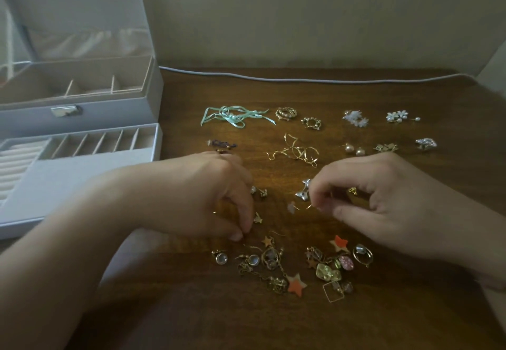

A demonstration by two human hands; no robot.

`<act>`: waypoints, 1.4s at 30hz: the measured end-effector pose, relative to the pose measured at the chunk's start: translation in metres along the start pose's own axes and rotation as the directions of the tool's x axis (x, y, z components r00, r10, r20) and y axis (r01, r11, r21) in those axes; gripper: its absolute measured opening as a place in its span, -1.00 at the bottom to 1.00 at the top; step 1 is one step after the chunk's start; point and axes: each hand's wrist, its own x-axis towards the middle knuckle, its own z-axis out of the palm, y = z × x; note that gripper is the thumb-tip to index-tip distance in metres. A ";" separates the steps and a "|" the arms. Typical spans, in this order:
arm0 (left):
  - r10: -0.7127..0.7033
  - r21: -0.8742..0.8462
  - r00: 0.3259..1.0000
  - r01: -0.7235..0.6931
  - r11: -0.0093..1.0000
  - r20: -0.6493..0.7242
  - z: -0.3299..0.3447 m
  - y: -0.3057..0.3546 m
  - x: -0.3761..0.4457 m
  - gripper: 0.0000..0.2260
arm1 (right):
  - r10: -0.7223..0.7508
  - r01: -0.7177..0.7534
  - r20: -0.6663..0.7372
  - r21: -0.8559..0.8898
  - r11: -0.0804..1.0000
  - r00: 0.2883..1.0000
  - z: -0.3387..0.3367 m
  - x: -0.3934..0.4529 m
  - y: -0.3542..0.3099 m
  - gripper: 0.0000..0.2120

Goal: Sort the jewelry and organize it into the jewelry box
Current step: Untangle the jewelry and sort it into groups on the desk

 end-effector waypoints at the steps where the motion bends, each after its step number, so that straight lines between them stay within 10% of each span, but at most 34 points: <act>1: 0.002 -0.003 1.000 -0.002 1.000 -0.005 0.000 0.001 0.001 -0.89 | 0.000 0.000 -0.003 -0.001 1.000 1.000 0.000 0.000 0.000 -0.83; 18: -0.164 -0.231 0.831 0.044 0.972 -0.531 -0.005 0.030 0.008 -0.94 | 0.181 -0.114 -0.214 0.293 0.949 0.960 0.014 0.006 -0.014 -0.80; 42: -0.290 -0.593 0.712 -0.216 0.776 -0.640 0.015 0.044 0.024 -0.79 | 0.195 0.027 -0.363 0.525 0.851 0.911 0.013 0.007 -0.016 -0.88</act>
